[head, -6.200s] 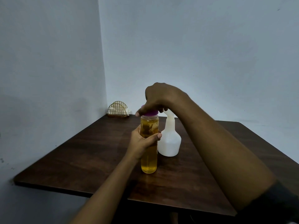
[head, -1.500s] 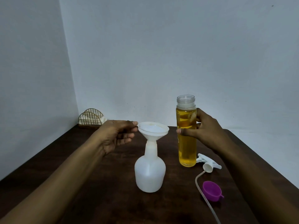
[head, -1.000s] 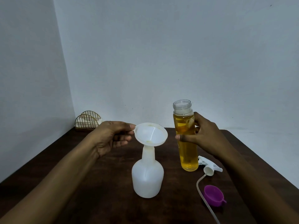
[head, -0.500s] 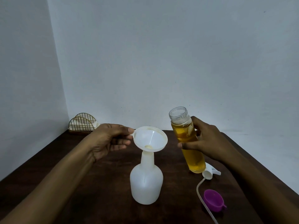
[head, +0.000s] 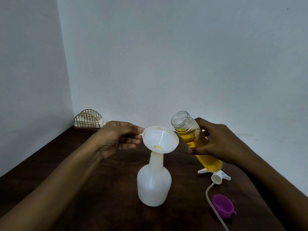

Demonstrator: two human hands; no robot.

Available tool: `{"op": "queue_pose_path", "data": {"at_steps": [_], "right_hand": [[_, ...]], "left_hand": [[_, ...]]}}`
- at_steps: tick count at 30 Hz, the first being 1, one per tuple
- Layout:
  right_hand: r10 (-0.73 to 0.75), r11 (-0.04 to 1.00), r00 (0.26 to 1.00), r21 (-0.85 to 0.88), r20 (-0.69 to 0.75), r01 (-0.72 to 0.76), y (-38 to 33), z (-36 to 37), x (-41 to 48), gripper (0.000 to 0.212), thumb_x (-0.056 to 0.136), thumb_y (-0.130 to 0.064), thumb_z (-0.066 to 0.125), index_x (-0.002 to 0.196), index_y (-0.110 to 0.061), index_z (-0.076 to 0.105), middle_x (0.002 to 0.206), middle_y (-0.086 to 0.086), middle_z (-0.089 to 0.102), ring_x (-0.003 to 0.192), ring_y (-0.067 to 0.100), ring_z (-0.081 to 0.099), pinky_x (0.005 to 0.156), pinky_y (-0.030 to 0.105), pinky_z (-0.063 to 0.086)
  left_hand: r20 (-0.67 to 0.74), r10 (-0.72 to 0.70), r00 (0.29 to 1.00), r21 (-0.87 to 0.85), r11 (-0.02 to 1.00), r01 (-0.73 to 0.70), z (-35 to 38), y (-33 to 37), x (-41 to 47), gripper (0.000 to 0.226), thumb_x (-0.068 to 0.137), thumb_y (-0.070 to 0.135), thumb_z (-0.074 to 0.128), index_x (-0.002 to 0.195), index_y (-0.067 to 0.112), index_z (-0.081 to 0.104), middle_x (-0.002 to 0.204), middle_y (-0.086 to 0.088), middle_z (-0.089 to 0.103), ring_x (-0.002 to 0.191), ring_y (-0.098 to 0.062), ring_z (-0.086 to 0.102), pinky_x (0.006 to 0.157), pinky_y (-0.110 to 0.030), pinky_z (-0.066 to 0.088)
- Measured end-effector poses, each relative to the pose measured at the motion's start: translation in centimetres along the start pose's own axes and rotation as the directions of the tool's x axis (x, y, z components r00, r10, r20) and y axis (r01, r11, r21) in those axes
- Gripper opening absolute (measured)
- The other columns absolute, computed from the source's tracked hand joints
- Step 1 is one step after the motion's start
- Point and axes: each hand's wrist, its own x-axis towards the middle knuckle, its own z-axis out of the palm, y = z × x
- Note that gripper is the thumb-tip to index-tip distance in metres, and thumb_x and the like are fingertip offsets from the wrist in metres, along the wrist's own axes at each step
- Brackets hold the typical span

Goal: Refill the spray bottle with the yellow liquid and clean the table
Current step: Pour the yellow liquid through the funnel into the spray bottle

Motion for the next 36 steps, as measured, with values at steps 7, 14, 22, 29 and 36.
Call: {"op": "queue_pose_path", "data": {"at_steps": [7,14,22,29,36], "right_hand": [[-0.018,0.997,1.0,-0.078,0.01,0.019,-0.1,-0.4,0.2,0.06,0.064,-0.038,0.081,0.116,-0.034,0.051,0.103,-0.01,0.063,0.096,0.014,0.058,0.081,0.036,0.051],[-0.025,0.99,0.999,-0.135,0.038,0.03,-0.2,-0.6,0.5,0.066,0.063,-0.037,0.082,0.12,-0.032,0.05,0.107,-0.007,0.064,0.1,0.018,0.058,0.082,0.038,0.051],[-0.032,0.986,0.998,-0.164,0.06,0.042,-0.4,-1.0,0.8,0.065,0.061,-0.037,0.083,0.118,-0.033,0.052,0.104,-0.008,0.065,0.098,0.018,0.059,0.082,0.038,0.05],[-0.046,0.98,0.996,-0.19,0.08,0.061,-0.4,-1.3,1.0,0.064,0.061,-0.037,0.083,0.118,-0.033,0.052,0.102,-0.007,0.065,0.097,0.018,0.06,0.081,0.039,0.05],[-0.062,0.97,0.993,-0.227,0.1,0.083,-0.6,-1.5,1.3,0.063,0.062,-0.038,0.082,0.118,-0.032,0.052,0.102,-0.008,0.065,0.097,0.018,0.06,0.081,0.038,0.05]], "left_hand": [[0.002,0.001,1.0,0.005,1.0,-0.001,0.0,0.0,0.0,0.012,0.083,0.005,0.063,0.075,0.005,0.07,0.055,-0.003,0.067,0.043,-0.006,0.062,0.042,-0.016,0.05],[0.013,0.004,1.0,-0.001,1.0,-0.004,-0.1,-0.1,0.1,0.009,0.083,0.006,0.063,0.076,0.005,0.07,0.054,-0.003,0.067,0.043,-0.006,0.062,0.041,-0.015,0.05],[0.027,0.006,1.0,0.005,1.0,-0.006,-0.1,-0.2,0.2,0.007,0.083,0.007,0.063,0.08,0.005,0.069,0.055,-0.001,0.068,0.044,-0.005,0.062,0.042,-0.015,0.05],[0.029,0.005,1.0,-0.002,1.0,-0.005,-0.2,-0.3,0.3,0.007,0.083,0.007,0.063,0.08,0.004,0.069,0.055,-0.001,0.068,0.044,-0.005,0.062,0.042,-0.015,0.05],[0.035,0.003,0.999,-0.01,1.0,-0.003,-0.3,-0.4,0.5,0.007,0.083,0.007,0.063,0.08,0.004,0.069,0.055,-0.002,0.068,0.044,-0.005,0.062,0.043,-0.015,0.051]]}}
